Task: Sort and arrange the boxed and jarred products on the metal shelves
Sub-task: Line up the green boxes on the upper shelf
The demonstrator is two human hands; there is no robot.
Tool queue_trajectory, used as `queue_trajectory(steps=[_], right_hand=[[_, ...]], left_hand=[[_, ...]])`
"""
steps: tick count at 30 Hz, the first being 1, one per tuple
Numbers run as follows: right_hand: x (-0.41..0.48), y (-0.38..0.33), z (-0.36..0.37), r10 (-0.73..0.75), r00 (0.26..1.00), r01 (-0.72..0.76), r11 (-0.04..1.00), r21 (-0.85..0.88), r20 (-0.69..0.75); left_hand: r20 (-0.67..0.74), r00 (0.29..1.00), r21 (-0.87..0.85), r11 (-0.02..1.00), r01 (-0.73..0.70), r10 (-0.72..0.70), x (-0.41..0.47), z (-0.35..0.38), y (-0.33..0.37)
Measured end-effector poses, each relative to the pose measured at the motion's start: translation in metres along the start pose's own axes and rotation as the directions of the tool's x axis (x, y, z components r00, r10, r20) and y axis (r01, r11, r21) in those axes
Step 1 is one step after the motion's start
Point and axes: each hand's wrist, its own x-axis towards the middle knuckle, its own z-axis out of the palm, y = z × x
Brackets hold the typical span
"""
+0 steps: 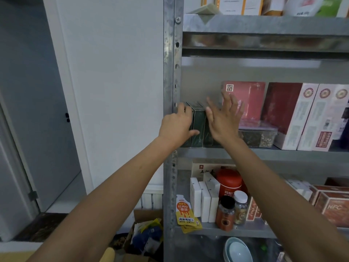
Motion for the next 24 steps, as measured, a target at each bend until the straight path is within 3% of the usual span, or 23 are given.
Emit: queue_trajectory(steps=[2,7,12,16,21,24], right_hand=[[-0.007,0.004,0.004,-0.008,1.000,0.009,0.999,-0.032,0.017],[-0.026,0.001,0.009,0.017,0.987,-0.010,0.999,0.041,-0.160],[-0.077,-0.010,0.025,0.120,0.891,0.013,0.957,0.288,-0.439],[-0.098,-0.021,0.035,0.294,0.892,-0.069,0.838,0.541,-0.342],[-0.101,-0.026,0.020,0.417,0.872,-0.161,0.738,0.655,-0.256],[-0.121,-0.025,0.000,0.453,0.852,-0.143,0.683,0.716,-0.262]], left_hand=[[-0.002,1.000,0.005,1.000,0.008,-0.008,0.000,0.002,0.003],[-0.001,1.000,0.030,0.999,0.011,-0.011,-0.001,0.004,0.003],[-0.003,1.000,0.005,1.000,0.020,-0.020,0.000,0.005,0.005],[-0.006,1.000,0.003,1.000,0.020,-0.020,-0.001,0.006,0.006],[-0.015,1.000,0.024,0.999,0.022,-0.022,-0.003,0.007,0.007],[0.004,1.000,0.027,0.999,0.030,-0.030,-0.006,0.006,0.008]])
